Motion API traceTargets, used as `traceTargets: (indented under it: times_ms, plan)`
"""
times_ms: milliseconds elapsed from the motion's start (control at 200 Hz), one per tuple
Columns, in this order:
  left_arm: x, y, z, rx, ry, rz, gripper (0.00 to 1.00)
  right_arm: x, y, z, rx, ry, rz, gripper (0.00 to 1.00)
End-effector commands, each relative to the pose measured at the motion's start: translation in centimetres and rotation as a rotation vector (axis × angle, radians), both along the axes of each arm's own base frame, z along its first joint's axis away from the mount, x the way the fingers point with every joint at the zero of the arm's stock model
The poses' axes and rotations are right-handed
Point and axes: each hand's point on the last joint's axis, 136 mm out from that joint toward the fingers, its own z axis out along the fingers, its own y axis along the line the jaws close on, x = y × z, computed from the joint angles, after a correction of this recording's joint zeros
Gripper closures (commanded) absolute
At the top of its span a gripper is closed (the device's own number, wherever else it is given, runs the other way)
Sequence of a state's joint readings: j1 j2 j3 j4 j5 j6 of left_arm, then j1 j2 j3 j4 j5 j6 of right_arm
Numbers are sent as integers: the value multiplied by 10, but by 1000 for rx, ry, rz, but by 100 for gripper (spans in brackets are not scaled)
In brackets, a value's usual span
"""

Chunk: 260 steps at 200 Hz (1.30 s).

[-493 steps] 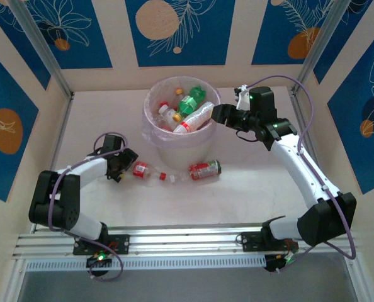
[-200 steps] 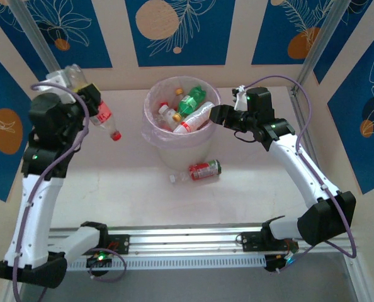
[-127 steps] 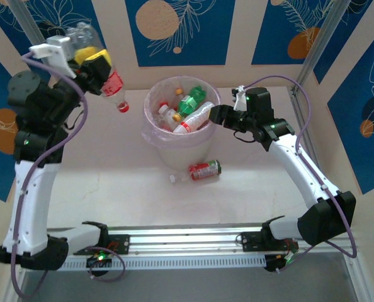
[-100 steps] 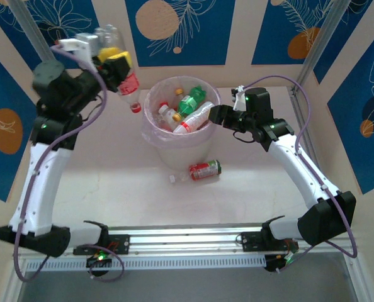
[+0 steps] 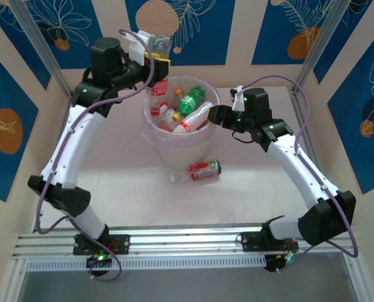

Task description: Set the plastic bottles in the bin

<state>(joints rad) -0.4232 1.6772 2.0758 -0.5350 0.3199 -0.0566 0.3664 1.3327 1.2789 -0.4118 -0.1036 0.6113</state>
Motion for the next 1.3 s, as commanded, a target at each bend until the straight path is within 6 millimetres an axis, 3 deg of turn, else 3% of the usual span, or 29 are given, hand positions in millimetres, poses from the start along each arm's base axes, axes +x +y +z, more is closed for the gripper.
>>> traceTargets:
  times_ms: [0,390,735,845,1045,1145,1296]
  plan:
    - [9,-5,-31,112,42,9,95,-8,7,-5,-8,26,37,48]
    - [25,-25,-95,226,180,-42,95,-6,5,-6,-8,29,32,48]
    - [22,-50,-137,248,267,-95,90,-6,6,-8,-6,33,35,48]
    - [22,-51,-128,208,261,-87,89,-6,6,-7,-6,30,33,48]
    - [21,-43,-63,60,93,-21,89,-7,6,-6,-5,29,35,48]
    - [17,-40,-42,16,51,-9,90,-6,5,-6,-6,28,35,48]
    - [13,-37,-41,11,70,-6,90,-5,5,-7,-4,31,36,48]
